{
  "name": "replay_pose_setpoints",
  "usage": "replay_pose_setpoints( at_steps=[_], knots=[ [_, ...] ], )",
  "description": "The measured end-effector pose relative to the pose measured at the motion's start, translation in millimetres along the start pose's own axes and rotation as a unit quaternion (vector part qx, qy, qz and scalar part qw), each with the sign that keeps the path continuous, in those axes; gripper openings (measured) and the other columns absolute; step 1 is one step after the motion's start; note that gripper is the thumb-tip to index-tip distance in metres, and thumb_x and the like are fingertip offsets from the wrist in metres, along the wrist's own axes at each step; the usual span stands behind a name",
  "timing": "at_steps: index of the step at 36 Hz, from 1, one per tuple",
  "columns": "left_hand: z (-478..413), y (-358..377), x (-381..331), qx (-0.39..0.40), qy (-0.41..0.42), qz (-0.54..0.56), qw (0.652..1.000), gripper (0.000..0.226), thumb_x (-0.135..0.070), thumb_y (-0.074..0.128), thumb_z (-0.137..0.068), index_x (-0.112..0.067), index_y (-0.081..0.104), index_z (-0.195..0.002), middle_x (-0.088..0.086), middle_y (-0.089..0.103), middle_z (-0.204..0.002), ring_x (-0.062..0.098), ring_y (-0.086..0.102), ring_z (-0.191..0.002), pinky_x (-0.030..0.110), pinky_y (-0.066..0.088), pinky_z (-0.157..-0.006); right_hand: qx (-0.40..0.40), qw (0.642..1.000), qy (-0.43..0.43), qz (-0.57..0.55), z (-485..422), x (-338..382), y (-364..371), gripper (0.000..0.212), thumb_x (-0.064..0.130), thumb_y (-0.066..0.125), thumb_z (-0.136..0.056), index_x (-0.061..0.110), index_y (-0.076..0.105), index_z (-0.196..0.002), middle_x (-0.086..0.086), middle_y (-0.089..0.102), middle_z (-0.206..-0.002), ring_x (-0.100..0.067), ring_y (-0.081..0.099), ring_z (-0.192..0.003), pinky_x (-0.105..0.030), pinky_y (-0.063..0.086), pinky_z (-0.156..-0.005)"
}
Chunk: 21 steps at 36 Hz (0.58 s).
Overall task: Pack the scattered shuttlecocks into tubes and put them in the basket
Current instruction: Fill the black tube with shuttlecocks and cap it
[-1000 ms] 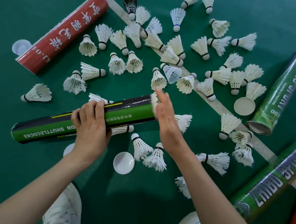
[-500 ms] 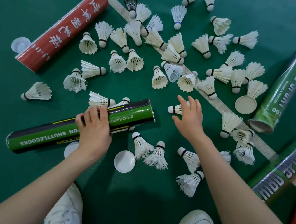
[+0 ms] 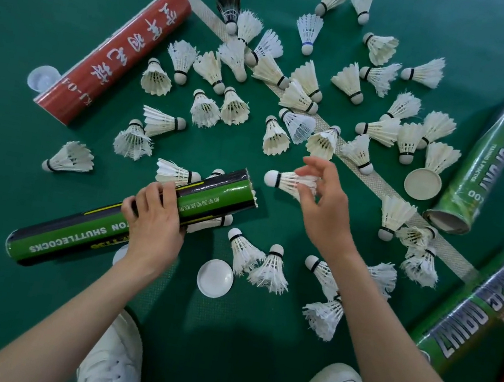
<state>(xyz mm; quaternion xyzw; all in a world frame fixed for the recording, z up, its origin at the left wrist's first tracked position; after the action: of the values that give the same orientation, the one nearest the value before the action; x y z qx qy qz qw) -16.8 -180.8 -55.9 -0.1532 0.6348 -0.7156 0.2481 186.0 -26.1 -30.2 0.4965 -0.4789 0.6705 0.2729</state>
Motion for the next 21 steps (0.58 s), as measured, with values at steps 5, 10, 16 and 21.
replay_pose_setpoints(
  at_steps=[5, 10, 16, 21],
  knots=[
    [2, 2, -1, -0.038, 0.022, 0.015, 0.999, 0.072, -0.004, 0.076, -0.061, -0.004, 0.039, -0.124, 0.018, 0.040, -0.114, 0.032, 0.036, -0.106, 0.041, 0.020, -0.092, 0.094, 0.992, -0.081, 0.037, 7, 16, 12, 0.061, -0.009, 0.046, -0.089, 0.020, 0.032, -0.141, 0.006, 0.048, -0.128, -0.007, 0.052, -0.093, -0.019, 0.043, -0.083],
    [4, -2, -6, -0.059, 0.048, 0.033, 0.997, 0.082, -0.003, 0.080, -0.056, -0.010, 0.033, -0.123, 0.018, 0.043, -0.116, 0.036, 0.039, -0.108, 0.046, 0.026, -0.092, 0.137, 0.989, -0.031, -0.050, 17, 28, 30, 0.080, -0.012, 0.037, -0.089, 0.026, 0.001, -0.150, 0.003, 0.015, -0.156, -0.013, 0.023, -0.142, -0.024, 0.024, -0.113],
    [6, -6, -7, -0.065, 0.054, 0.053, 0.995, 0.078, -0.007, 0.082, -0.059, -0.009, 0.039, -0.125, 0.017, 0.044, -0.118, 0.035, 0.042, -0.109, 0.043, 0.023, -0.093, 0.103, 0.984, 0.103, -0.105, 31, 34, 43, 0.066, 0.031, 0.034, -0.090, 0.028, 0.011, -0.152, 0.016, 0.028, -0.144, 0.000, 0.013, -0.140, -0.027, 0.012, -0.115],
    [8, -10, -4, -0.091, 0.047, 0.047, 0.994, 0.081, -0.015, 0.088, -0.054, -0.010, 0.045, -0.123, 0.016, 0.047, -0.115, 0.032, 0.041, -0.107, 0.039, 0.020, -0.090, 0.188, 0.957, 0.145, -0.164, 38, 38, 46, 0.068, 0.054, 0.026, -0.090, 0.033, 0.006, -0.152, 0.023, 0.013, -0.154, 0.025, 0.016, -0.125, -0.010, 0.010, -0.107]
  ],
)
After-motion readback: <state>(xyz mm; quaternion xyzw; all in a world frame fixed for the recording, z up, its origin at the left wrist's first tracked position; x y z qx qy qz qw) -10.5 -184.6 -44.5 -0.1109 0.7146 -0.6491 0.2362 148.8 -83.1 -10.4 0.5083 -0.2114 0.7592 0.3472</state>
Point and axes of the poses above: each hand's wrist, its own z-axis away from the middle knuckle, its own y-axis out of the palm, x = y × z, the point moved 1 cm from there along -z, towards the middle knuckle
